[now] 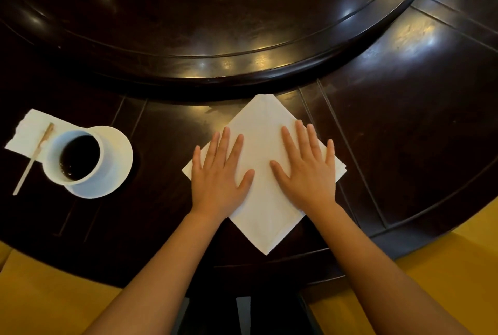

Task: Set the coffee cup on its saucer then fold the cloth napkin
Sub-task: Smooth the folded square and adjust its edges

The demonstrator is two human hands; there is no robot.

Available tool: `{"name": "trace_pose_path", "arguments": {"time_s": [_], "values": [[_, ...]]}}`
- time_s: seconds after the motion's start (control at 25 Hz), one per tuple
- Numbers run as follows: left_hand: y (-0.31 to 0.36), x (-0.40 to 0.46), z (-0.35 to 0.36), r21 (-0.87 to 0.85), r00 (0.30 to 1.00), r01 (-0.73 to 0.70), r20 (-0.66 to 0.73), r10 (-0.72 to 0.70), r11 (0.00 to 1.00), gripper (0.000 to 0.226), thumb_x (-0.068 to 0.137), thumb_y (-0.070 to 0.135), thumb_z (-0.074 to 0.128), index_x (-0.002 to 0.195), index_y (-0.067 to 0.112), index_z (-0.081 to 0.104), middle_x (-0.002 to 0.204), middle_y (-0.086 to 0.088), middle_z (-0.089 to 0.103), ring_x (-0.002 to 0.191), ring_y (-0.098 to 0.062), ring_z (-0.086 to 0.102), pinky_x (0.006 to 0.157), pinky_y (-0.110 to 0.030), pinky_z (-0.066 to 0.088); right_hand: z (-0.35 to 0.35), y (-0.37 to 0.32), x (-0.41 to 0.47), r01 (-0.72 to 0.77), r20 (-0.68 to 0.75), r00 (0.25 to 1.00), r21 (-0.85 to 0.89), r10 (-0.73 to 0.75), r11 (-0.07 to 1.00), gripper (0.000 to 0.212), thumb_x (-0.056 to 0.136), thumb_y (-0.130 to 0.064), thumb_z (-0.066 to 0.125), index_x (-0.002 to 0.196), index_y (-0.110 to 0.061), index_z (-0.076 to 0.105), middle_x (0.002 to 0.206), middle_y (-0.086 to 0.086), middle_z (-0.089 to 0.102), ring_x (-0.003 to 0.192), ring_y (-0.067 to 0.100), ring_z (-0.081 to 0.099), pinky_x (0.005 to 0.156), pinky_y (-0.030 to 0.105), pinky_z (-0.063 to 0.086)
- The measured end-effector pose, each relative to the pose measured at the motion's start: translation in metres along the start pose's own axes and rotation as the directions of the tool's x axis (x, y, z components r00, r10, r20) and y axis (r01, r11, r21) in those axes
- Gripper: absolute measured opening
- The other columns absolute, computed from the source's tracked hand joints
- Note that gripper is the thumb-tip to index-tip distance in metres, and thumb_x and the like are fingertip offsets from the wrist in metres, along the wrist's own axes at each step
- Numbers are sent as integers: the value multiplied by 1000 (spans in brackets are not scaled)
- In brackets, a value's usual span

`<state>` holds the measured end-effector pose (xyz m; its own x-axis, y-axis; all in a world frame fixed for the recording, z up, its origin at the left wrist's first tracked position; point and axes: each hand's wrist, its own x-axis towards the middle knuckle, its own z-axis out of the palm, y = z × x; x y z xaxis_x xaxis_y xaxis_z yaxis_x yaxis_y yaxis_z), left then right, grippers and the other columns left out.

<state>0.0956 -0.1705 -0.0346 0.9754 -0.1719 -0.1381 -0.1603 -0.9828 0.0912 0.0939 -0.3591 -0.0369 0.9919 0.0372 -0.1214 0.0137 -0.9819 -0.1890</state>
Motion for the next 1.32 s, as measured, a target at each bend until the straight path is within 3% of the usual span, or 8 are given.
{"name": "trace_pose_path", "arguments": {"time_s": [0.32,0.44,0.6,0.72,0.88,0.96,1.08,1.32], "values": [[6,-34,6,16,999,21,32,-21,1000,83,81,74,14,148,28,-3,158,-6,-1,142,-21,-11,111,-53,-1,-3,0,-38,-108,0,994,-46,108,993,72,88,-66,15,146,-29,-5,157,2,-2,143,20,-8,112,54,-6],[5,-33,5,-19,1000,-1,21,1,1000,84,81,72,21,149,26,5,158,-7,5,144,-23,-2,111,-55,5,-11,-8,-15,228,-10,974,-12,-228,974,60,94,-54,15,147,-28,5,156,2,0,143,20,-7,113,56,-5],[6,-34,3,-3,999,-5,42,6,1000,86,81,72,20,149,20,9,157,-9,10,143,-23,-3,111,-56,8,-18,-13,47,670,197,730,-13,-655,742,51,98,-43,17,146,-32,4,158,1,4,143,19,-10,115,44,-11],[5,-32,1,-5,999,11,45,-11,1000,88,80,71,22,149,19,5,158,-8,5,142,-20,-8,111,-56,5,-18,-2,74,742,244,663,-97,-707,663,53,97,-47,13,146,-33,-1,158,0,2,143,18,-11,115,42,-10],[6,-45,-1,-42,987,-154,28,156,987,87,76,71,31,148,28,9,155,-6,-5,144,-22,2,108,-59,-8,-21,-2,91,674,204,736,-129,-645,728,52,97,-48,13,146,-35,2,158,2,5,143,19,-8,115,47,-5],[7,-59,-1,-82,908,-413,32,417,907,78,77,68,38,146,32,23,155,-7,8,143,-24,14,107,-60,-3,-22,-3,93,666,203,743,-123,-638,736,52,97,-48,12,146,-36,1,158,3,5,143,20,-8,115,48,-4],[4,-76,2,-71,655,-748,91,751,660,62,89,61,35,145,34,26,156,-6,15,144,-25,7,107,-64,6,-21,-3,92,665,200,744,-119,-638,738,52,96,-49,11,146,-36,1,158,3,4,143,21,-8,115,49,-5],[1,-83,-4,-33,453,-883,196,869,468,59,95,55,29,147,30,19,157,-3,15,144,-23,3,105,-66,7,-23,-5,90,652,216,755,-146,-619,744,53,95,-52,10,145,-38,1,158,4,3,143,25,-9,114,55,-5]]}}
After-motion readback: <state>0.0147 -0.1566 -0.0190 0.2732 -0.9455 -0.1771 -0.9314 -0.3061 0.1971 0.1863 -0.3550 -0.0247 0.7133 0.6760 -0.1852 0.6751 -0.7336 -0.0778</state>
